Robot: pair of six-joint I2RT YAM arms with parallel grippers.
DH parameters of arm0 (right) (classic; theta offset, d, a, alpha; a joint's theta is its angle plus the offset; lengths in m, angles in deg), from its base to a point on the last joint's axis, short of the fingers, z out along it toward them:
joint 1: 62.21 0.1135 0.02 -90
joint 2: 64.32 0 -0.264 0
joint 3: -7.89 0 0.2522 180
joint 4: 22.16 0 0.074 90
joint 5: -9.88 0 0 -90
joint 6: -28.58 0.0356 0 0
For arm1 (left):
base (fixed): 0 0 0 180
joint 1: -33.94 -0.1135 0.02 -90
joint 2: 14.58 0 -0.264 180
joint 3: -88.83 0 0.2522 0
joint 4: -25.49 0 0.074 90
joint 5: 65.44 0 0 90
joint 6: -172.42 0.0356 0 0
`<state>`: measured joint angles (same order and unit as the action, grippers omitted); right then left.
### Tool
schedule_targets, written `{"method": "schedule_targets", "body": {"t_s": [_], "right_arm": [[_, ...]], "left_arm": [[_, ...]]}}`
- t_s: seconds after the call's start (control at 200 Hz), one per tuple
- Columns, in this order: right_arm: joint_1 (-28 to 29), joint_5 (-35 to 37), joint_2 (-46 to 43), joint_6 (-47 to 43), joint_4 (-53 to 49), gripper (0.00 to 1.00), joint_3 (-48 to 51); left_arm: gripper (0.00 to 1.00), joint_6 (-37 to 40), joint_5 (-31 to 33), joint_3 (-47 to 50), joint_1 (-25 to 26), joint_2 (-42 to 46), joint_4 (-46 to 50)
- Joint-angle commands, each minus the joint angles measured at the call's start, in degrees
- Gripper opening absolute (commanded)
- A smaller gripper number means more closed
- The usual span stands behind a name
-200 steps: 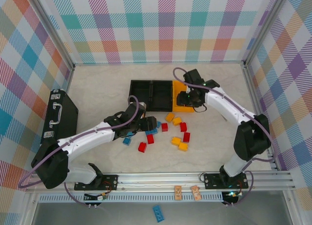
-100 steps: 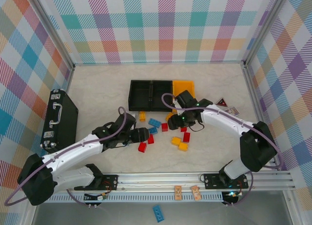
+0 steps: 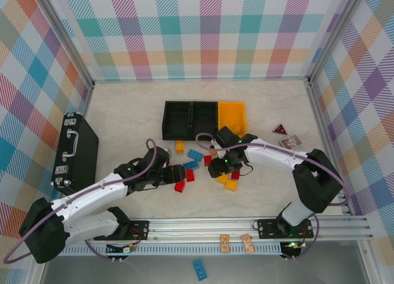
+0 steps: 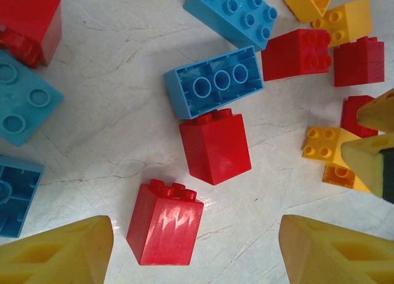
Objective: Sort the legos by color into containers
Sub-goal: Pick up the lego from the bottom-center of the table.
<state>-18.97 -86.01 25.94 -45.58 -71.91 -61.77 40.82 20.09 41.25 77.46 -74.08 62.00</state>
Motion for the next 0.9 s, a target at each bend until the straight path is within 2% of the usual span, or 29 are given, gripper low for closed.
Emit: {"method": "schedule_targets", "body": {"t_s": [0.0,0.385,0.54,0.655,0.72,0.895], "right_arm": [[1.6,0.2,0.9,0.7,-0.5,0.62,1.0],[6.2,3.6,3.1,1.7,-3.2,0.6,0.4],[7.8,6.2,5.6,2.2,-3.6,0.52,-0.8],[8.0,7.2,6.5,2.5,-3.8,0.36,-1.9],[8.1,7.9,6.1,2.7,-3.8,0.31,-2.5],[7.4,10.2,4.3,2.8,-5.5,0.28,-5.9]], "left_arm": [[0.71,-1.1,-0.3,1.3,1.0,0.3,0.1],[0.71,-2.0,-0.3,2.4,1.4,-1.6,-1.9],[0.71,-2.1,-0.1,2.4,1.6,-2.1,-2.5],[0.71,-2.2,0.0,2.3,1.9,-2.5,-2.6],[0.71,-2.3,0.0,2.2,2.0,-2.7,-2.6],[0.71,-2.1,0.4,1.3,2.1,-3.5,-3.4]]}}
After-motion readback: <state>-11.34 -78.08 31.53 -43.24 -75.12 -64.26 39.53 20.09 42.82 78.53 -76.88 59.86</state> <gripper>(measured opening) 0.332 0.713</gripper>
